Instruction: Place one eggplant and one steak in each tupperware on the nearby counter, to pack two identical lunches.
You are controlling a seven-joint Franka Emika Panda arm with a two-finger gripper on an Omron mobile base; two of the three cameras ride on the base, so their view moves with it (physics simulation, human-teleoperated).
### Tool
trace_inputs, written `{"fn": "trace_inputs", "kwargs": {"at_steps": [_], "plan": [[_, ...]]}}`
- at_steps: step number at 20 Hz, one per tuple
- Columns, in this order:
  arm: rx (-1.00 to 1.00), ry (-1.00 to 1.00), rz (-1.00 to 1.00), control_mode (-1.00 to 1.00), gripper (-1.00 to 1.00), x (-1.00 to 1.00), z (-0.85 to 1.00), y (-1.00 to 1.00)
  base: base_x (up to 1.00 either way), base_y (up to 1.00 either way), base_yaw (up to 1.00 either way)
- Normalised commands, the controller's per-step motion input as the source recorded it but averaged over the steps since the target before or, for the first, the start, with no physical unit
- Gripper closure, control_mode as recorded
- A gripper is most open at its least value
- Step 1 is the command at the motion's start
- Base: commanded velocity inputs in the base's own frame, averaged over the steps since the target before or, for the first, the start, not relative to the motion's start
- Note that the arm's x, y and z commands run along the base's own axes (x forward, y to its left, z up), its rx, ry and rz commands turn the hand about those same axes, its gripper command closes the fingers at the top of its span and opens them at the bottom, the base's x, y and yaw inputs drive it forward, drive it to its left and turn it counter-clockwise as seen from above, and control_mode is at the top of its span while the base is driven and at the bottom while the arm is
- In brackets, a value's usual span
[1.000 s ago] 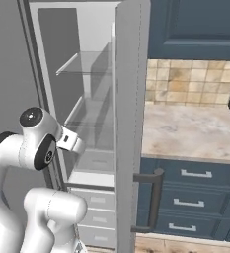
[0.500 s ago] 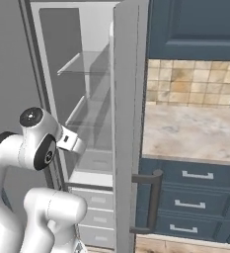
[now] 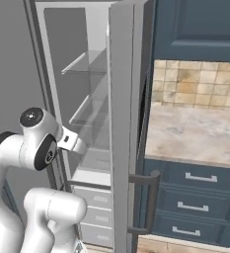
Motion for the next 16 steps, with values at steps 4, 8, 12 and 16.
{"fn": "trace_inputs", "kwargs": {"at_steps": [4,8,12,16], "plan": [[0.0,0.0,0.0,1.0,-1.0,0.0,0.0,0.0,-0.58,-0.36,-0.11],[0.0,0.0,0.0,1.0,-1.0,0.0,0.0,0.0,-0.14,-0.27,-0.02],[0.0,0.0,0.0,1.0,-1.0,0.0,0.0,0.0,0.27,-1.0,-0.25],[0.0,0.0,0.0,1.0,-1.0,0.0,0.0,0.0,0.61,-1.0,-0.29]]}}
